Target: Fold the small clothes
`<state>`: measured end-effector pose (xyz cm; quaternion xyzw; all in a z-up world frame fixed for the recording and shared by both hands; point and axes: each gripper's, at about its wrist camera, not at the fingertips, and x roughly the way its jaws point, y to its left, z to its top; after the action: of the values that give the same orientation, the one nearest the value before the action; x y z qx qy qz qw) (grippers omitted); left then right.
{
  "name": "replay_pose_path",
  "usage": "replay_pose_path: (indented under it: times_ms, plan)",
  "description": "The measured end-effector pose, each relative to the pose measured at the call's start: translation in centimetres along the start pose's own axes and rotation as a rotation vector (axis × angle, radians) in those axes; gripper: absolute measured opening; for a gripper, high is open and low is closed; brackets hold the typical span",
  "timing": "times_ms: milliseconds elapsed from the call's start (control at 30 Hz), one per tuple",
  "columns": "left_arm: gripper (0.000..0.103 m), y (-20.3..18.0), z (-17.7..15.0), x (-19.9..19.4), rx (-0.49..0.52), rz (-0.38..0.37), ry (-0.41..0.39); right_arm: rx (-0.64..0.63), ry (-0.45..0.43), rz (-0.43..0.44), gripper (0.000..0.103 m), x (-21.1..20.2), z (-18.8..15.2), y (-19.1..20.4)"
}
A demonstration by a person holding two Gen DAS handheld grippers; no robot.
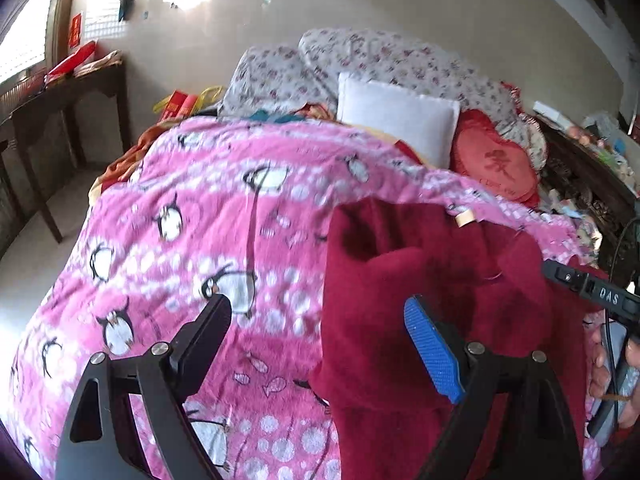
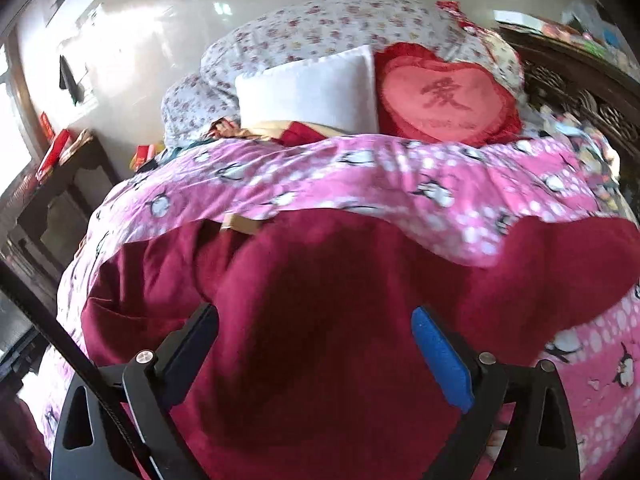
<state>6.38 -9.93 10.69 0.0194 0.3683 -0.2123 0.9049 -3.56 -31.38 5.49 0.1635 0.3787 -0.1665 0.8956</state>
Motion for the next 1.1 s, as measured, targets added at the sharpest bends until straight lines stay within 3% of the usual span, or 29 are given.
replay_pose_path:
  times_ms: [67, 167, 333, 400, 500, 633, 733, 833, 933, 1000, 1100]
  plan:
    - [0.088, -0.5, -0.6, 1.1, 0.016, 0.033, 0.019, -0.117, 0.043, -0.096, 0.101, 1.3, -0.7, 2.3]
    - [0.088, -0.8, -1.7, 2.1, 0.054, 0.061, 0.043, -0.251, 0.036, -0.259, 0.095, 1.2, -2.4, 2.0]
    - [0.088, -0.3, -2.4, 2.9, 0.087, 0.109, 0.049, -0.138, -0.01, -0.427, 0.096, -3.7, -3.8, -6.3]
    - [0.088, -0.1, -2.1, 2.9, 0.076, 0.096, 0.045, -0.055, -0.018, -0.351, 0.096, -5.4, -3.9, -9.0]
    - [0.088, 0.3, -1.9, 2.5, 0.065, 0.098, 0.04, 0.055, -0.054, -0.136, 0.096, -6.4, -3.2, -9.7]
    - [0.088, 1.5, -2.9, 2.6, 0.042, 0.125, 0.067, -0.023, -0.057, 0.254, 0.096, -4.1, -1.0, -2.7]
    - [0.088, 2.3, -4.2, 3.4, 0.019, 0.116, 0.111, -0.135, -0.047, 0.334, 0.092, -1.4, 0.6, 4.0]
    - [0.088, 2.8, -5.0, 4.2, -0.004, 0.099, 0.128, -0.226, 0.078, 0.445, 0.087, 2.7, 2.3, 10.8]
    - [0.088, 3.2, -5.4, 4.6, -0.019, 0.078, 0.13, -0.254, 0.189, 0.418, 0.079, 6.6, 2.9, 14.4]
    - [0.088, 3.6, -5.5, 4.5, -0.035, 0.065, 0.125, -0.252, 0.266, 0.471, 0.052, 9.1, 2.6, 15.9]
    - [0.088, 4.2, -5.6, 4.6, -0.067, 0.049, 0.131, -0.315, 0.293, 0.425, 0.05, 10.9, 2.0, 17.6]
